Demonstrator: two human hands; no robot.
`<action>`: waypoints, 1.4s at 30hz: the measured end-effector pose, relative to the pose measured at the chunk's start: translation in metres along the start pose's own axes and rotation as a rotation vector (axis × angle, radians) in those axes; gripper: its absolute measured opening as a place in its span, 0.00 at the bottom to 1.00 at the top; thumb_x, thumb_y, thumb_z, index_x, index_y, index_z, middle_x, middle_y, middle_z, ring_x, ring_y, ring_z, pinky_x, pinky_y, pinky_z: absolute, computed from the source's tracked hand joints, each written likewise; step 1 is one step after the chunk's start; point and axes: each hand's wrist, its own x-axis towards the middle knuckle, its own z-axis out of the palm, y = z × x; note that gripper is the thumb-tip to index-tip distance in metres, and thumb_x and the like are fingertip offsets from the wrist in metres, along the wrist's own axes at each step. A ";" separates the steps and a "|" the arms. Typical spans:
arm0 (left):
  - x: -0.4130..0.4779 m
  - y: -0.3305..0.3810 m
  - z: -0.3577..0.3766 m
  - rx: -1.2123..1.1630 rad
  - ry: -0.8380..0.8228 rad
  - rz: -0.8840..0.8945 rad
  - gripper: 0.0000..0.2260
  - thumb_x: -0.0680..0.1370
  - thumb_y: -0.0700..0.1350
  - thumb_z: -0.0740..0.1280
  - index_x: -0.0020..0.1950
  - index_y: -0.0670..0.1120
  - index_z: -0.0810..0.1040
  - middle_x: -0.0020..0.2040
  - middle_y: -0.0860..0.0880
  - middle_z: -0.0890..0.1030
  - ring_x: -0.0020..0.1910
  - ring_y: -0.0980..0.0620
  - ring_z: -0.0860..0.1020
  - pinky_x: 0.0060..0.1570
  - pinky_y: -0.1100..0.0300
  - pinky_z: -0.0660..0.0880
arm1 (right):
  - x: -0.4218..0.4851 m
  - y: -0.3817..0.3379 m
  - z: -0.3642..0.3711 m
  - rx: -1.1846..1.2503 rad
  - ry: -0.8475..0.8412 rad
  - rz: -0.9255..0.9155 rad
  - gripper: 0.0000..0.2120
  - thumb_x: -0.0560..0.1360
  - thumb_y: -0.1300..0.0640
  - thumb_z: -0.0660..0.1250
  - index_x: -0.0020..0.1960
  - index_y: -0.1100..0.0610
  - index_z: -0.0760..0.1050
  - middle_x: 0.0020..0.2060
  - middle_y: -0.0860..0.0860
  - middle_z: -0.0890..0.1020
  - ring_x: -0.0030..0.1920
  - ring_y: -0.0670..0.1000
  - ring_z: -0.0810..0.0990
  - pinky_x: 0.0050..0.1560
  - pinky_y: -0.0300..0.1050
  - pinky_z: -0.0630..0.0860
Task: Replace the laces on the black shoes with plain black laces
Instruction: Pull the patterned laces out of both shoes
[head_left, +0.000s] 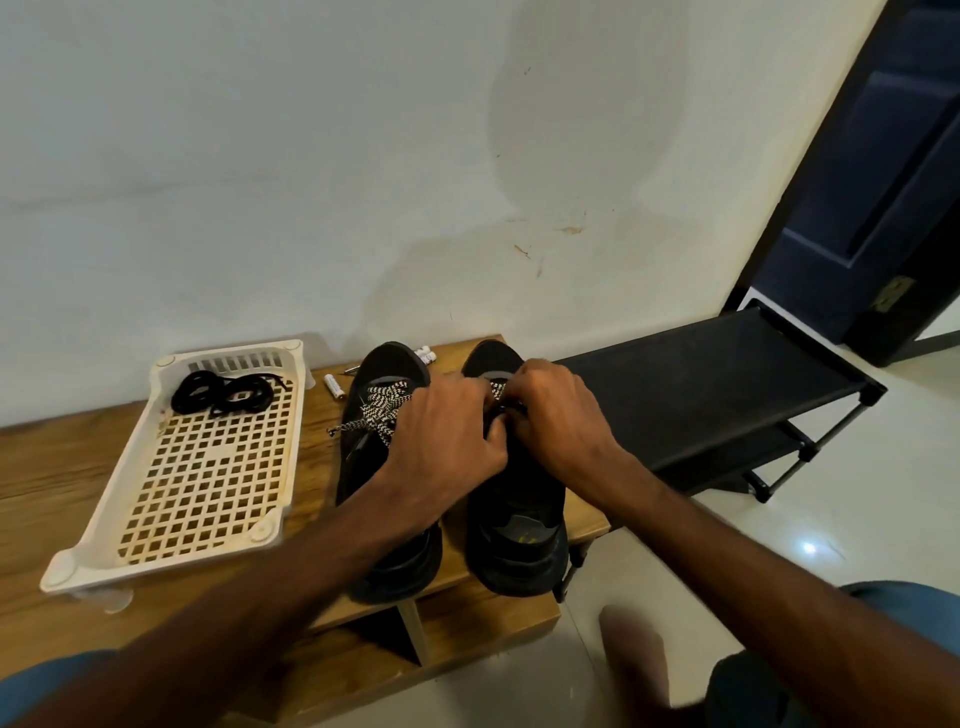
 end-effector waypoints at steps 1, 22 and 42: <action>0.000 -0.001 0.000 -0.024 -0.014 -0.015 0.11 0.75 0.53 0.70 0.52 0.48 0.81 0.45 0.51 0.82 0.44 0.49 0.82 0.45 0.53 0.80 | 0.000 0.001 -0.001 0.018 -0.012 -0.004 0.05 0.78 0.63 0.69 0.50 0.60 0.83 0.49 0.57 0.81 0.48 0.57 0.81 0.48 0.55 0.80; 0.000 -0.015 -0.001 -0.251 -0.004 -0.072 0.06 0.76 0.47 0.74 0.51 0.50 0.88 0.45 0.53 0.88 0.40 0.59 0.83 0.43 0.66 0.79 | -0.011 0.023 -0.018 0.300 -0.117 0.011 0.18 0.73 0.53 0.77 0.62 0.52 0.83 0.65 0.50 0.81 0.65 0.47 0.78 0.63 0.40 0.74; 0.000 -0.022 -0.002 -0.236 -0.009 -0.057 0.06 0.76 0.46 0.73 0.51 0.49 0.88 0.40 0.53 0.87 0.34 0.58 0.82 0.40 0.65 0.81 | -0.009 0.030 -0.027 0.371 0.024 0.152 0.22 0.73 0.47 0.77 0.66 0.48 0.80 0.73 0.50 0.74 0.73 0.49 0.70 0.70 0.48 0.69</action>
